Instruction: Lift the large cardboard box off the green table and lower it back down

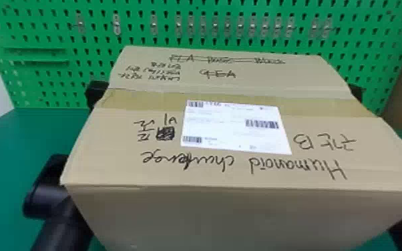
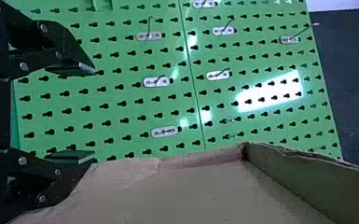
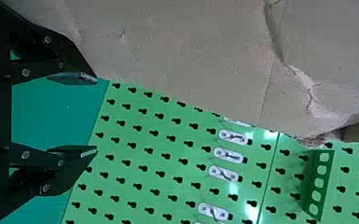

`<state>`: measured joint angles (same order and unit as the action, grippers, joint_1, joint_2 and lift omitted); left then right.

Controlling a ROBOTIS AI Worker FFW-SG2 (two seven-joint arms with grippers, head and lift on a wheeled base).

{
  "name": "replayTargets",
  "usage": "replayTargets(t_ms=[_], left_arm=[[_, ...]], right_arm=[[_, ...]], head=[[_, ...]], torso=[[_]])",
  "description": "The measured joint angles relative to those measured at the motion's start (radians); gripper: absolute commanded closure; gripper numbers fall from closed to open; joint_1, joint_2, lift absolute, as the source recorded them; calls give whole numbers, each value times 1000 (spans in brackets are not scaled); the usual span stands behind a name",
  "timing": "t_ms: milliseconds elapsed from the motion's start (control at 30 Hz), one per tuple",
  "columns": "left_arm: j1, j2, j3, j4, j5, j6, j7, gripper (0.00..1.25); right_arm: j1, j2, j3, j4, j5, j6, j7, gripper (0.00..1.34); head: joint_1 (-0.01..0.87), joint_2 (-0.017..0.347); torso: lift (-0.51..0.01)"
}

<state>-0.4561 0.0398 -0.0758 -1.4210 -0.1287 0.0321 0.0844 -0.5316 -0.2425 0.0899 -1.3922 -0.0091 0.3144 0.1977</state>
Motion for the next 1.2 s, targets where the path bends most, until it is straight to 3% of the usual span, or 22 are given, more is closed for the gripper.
replayTargets(t_ms=[1200], left_arm=[[87,-2,13,-6,30,-1,1,587]], right_arm=[[113,34,-80,-22,-14,3,2,691]], head=[[508,51]], torso=[[-211]])
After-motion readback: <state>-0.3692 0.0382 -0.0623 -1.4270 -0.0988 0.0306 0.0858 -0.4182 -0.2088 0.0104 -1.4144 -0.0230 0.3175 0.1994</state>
